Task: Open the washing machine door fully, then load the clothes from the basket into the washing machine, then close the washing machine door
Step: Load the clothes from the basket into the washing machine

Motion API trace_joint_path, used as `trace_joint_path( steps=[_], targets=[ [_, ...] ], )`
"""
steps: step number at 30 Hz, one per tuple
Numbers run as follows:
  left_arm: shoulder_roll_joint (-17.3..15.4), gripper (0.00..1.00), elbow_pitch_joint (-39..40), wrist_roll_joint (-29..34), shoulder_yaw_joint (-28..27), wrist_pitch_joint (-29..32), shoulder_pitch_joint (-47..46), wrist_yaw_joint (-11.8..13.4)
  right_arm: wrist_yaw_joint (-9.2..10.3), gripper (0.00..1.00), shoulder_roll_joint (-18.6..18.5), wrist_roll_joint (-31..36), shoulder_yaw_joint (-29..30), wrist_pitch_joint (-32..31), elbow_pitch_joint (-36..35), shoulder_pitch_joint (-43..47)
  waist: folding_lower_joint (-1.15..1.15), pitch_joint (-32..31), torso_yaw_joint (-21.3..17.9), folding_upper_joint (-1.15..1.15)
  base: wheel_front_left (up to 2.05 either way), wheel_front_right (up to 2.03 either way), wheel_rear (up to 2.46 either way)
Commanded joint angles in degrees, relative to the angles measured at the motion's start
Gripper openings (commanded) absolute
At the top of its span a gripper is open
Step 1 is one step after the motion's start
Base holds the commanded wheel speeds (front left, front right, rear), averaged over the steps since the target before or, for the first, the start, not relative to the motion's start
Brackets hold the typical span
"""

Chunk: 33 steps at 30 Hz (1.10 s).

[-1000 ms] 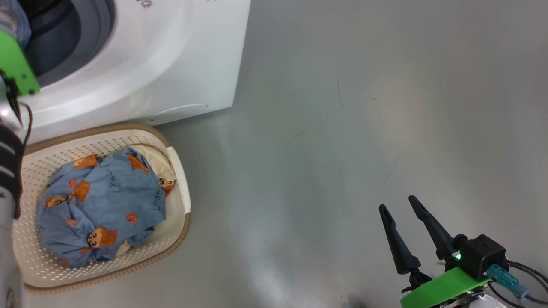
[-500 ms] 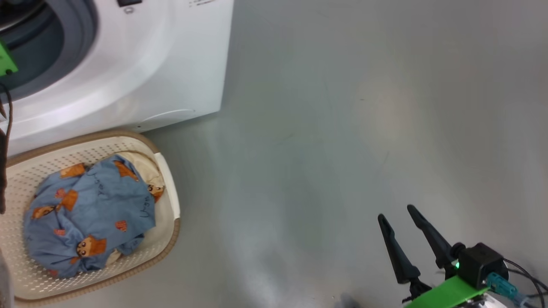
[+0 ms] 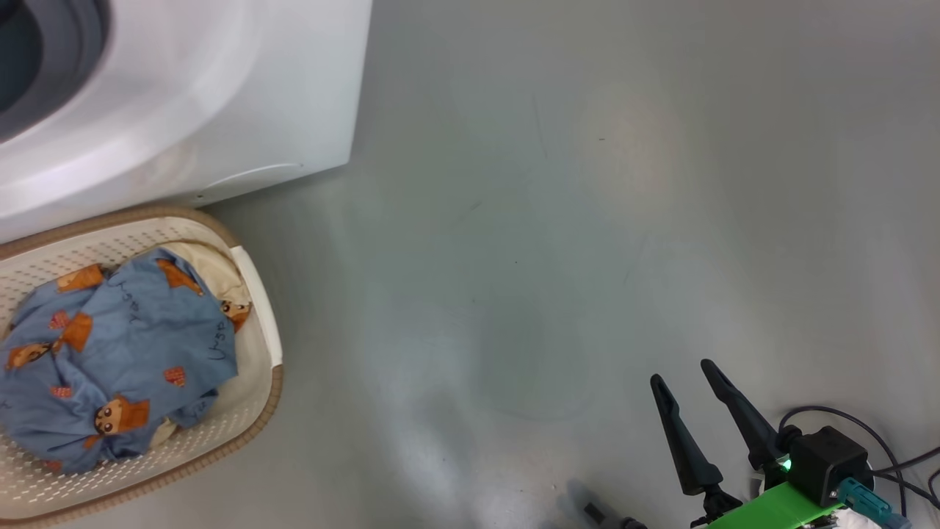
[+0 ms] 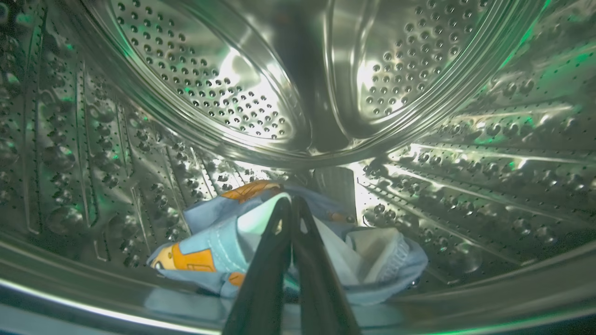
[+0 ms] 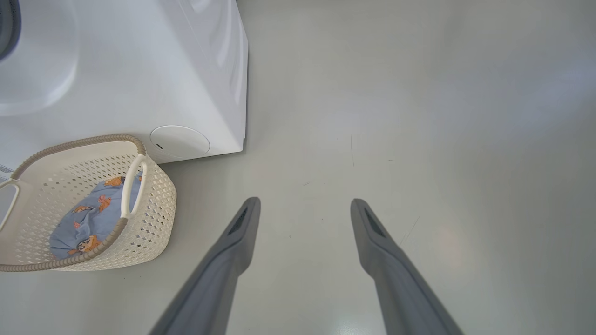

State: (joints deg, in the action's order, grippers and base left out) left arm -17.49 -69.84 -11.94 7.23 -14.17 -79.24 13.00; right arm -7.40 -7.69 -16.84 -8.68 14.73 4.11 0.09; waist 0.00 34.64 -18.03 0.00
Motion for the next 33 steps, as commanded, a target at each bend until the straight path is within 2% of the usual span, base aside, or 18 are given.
trace_joint_path(
  steps=[1,6,13,18,23,28,31,32,33],
  targets=[
    [-2.7,0.00,2.2,0.0,-0.1,-0.6,-0.9,0.0,-0.09,1.00,-1.0,-0.3,-1.3,0.3,-1.2,1.6,0.00,0.1,-0.3,0.00,0.00,0.00,0.00],
    [-4.0,0.00,8.7,-0.9,-1.2,-0.8,-1.2,-1.4,-0.09,1.00,-0.9,-0.5,-1.6,0.3,-1.7,1.7,0.00,1.1,-1.3,0.00,0.00,0.00,0.00],
    [-6.8,0.00,18.6,-0.5,-3.6,-0.8,1.0,-1.0,-0.09,1.00,-0.4,-0.5,-1.4,0.3,-2.0,1.9,0.00,2.5,-2.7,0.00,0.00,0.00,0.00],
    [-7.6,0.00,18.5,0.2,-3.7,-0.8,2.2,-2.3,-0.09,1.00,-0.6,-0.6,-1.9,0.3,-2.2,2.5,0.00,2.6,-3.5,0.00,0.00,0.00,0.00],
    [-7.9,0.14,16.9,1.1,-3.1,-0.8,1.8,-3.2,-0.09,1.00,-0.6,-0.6,-1.6,0.3,-2.4,3.0,0.00,2.6,-4.1,0.00,0.00,0.00,0.00],
    [-7.4,0.13,14.6,1.1,-2.6,-0.8,0.7,-4.7,-0.09,1.00,-0.5,-0.5,-1.3,0.3,-2.5,3.1,0.00,2.8,-4.1,0.00,0.00,0.00,0.00],
    [-6.9,0.40,13.4,0.9,-2.7,-0.8,-0.3,-5.1,-0.09,1.00,-0.3,-0.4,-1.3,0.3,-2.4,3.0,0.00,2.8,-3.9,0.00,0.00,0.00,0.00],
    [-6.8,0.64,12.6,1.0,-2.6,-0.8,-0.4,-5.1,-0.09,1.00,-0.3,-0.4,-1.3,0.3,-2.3,2.9,0.00,2.7,-3.9,0.00,0.00,0.00,0.00],
    [-6.6,0.93,11.8,0.8,-2.6,-0.8,-0.5,-5.3,-0.09,1.00,-0.3,-0.4,-1.3,0.3,-2.3,2.9,0.00,2.6,-3.8,0.00,0.00,0.00,0.00]
  ],
)
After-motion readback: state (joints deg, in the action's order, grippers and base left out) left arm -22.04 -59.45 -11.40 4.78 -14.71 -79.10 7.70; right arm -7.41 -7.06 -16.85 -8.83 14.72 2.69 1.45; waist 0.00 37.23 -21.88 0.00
